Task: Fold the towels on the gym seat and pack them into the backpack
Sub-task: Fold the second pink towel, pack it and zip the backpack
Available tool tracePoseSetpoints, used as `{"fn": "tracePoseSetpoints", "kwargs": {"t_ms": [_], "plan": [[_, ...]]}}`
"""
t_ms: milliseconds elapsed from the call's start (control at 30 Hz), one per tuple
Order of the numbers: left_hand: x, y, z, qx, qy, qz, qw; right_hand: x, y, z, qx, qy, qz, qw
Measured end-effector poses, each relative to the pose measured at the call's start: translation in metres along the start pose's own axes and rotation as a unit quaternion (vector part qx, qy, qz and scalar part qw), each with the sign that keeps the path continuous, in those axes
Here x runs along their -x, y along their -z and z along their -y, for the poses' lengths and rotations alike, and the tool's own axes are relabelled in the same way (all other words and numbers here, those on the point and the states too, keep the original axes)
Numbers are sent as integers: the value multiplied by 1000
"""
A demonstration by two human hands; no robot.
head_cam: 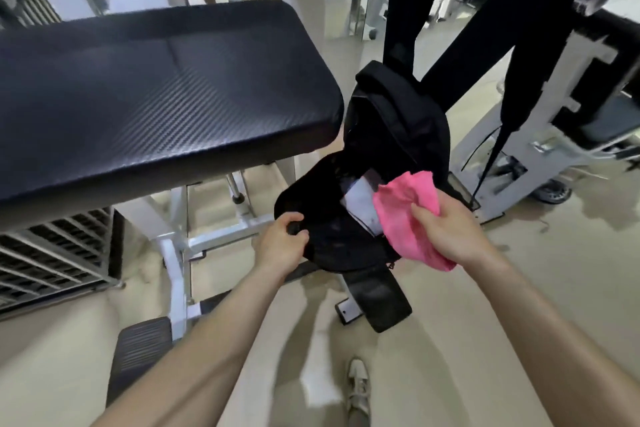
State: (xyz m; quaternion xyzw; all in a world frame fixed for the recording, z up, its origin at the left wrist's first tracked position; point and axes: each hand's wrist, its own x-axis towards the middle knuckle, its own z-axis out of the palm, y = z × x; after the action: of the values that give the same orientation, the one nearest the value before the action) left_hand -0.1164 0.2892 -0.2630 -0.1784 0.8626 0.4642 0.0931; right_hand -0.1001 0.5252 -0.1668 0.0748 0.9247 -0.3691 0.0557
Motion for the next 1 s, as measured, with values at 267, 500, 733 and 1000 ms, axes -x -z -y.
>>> {"fn": "tracePoseSetpoints", "kwargs": {"t_ms": [267,500,733,1000], "plan": [[-53,-49,9,67,107,-57,990,-85,-17,-20,18,42,120,992],[16,-52,-59,144,-18,-68,987,-117,-29,-33,237,165,-98,952],[82,-34,-84,183,-80,-54,978,-107,-88,-60,447,332,95,825],[105,-8,-69,185,-69,-68,978,-69,-111,-2,462,319,154,813]]}}
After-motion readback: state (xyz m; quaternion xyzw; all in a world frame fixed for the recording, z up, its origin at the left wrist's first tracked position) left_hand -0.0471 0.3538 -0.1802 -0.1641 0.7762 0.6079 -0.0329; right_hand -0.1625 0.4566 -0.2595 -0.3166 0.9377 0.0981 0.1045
